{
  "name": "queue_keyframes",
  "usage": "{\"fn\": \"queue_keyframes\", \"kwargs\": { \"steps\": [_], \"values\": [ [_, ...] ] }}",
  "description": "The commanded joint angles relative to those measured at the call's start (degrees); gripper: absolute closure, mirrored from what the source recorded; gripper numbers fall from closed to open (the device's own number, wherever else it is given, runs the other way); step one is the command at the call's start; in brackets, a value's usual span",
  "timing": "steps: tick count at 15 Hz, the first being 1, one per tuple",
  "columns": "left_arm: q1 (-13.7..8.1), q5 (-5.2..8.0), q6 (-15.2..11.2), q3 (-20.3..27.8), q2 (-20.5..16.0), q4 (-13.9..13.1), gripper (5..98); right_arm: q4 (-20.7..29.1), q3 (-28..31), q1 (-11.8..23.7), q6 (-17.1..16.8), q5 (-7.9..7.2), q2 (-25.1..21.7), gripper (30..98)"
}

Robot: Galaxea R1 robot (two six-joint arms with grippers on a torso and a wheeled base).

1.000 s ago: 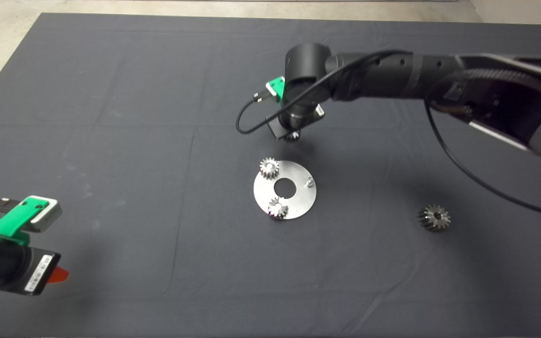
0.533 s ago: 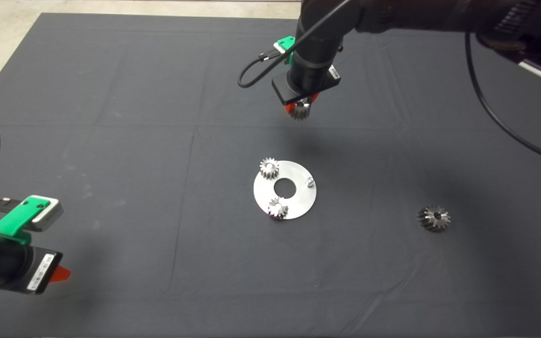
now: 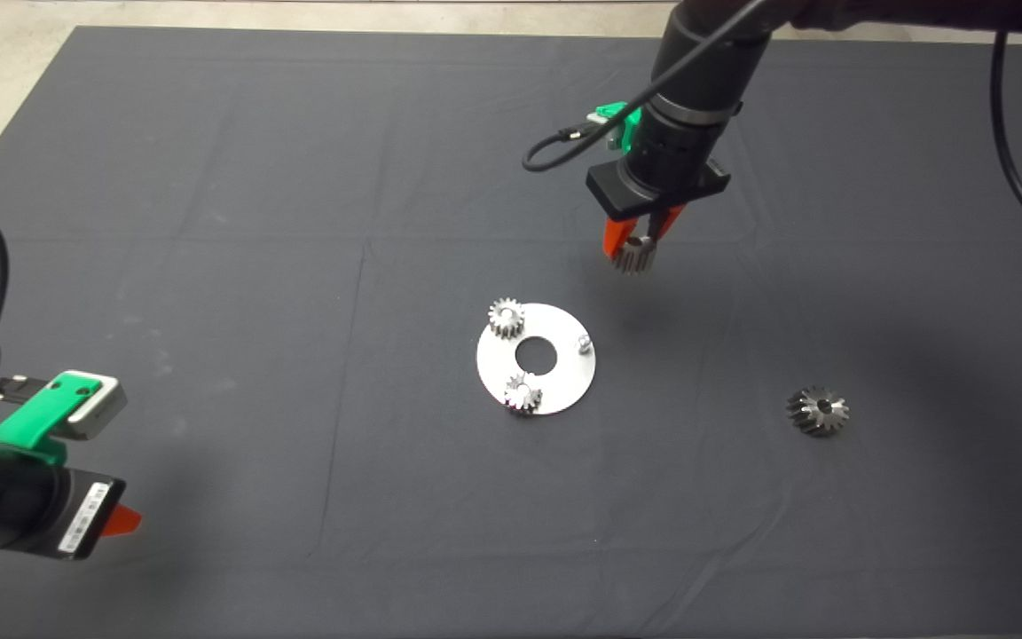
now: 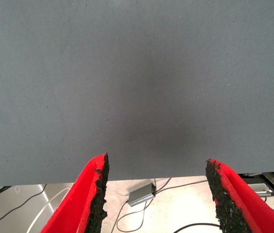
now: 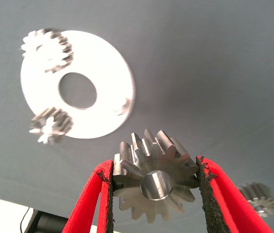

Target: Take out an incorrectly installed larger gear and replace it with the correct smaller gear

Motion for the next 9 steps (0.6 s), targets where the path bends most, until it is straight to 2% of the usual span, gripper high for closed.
{"fn": "queue_keyframes", "kwargs": {
  "steps": [1,4,9],
  "values": [
    [-0.03,3.29,-0.43,0.68,-0.30,0.46,54.3,-12.39,13.94,0.79,7.88,-2.42,-1.81,92.9],
    [-0.03,3.29,-0.61,0.60,-0.57,0.73,54.3,-20.82,19.84,-5.44,9.55,-2.51,-2.08,93.1],
    [0.06,3.29,-1.75,0.60,-0.30,2.65,54.3,-31.47,24.59,-10.81,10.26,-2.86,-4.72,93.4]
  ]
}}
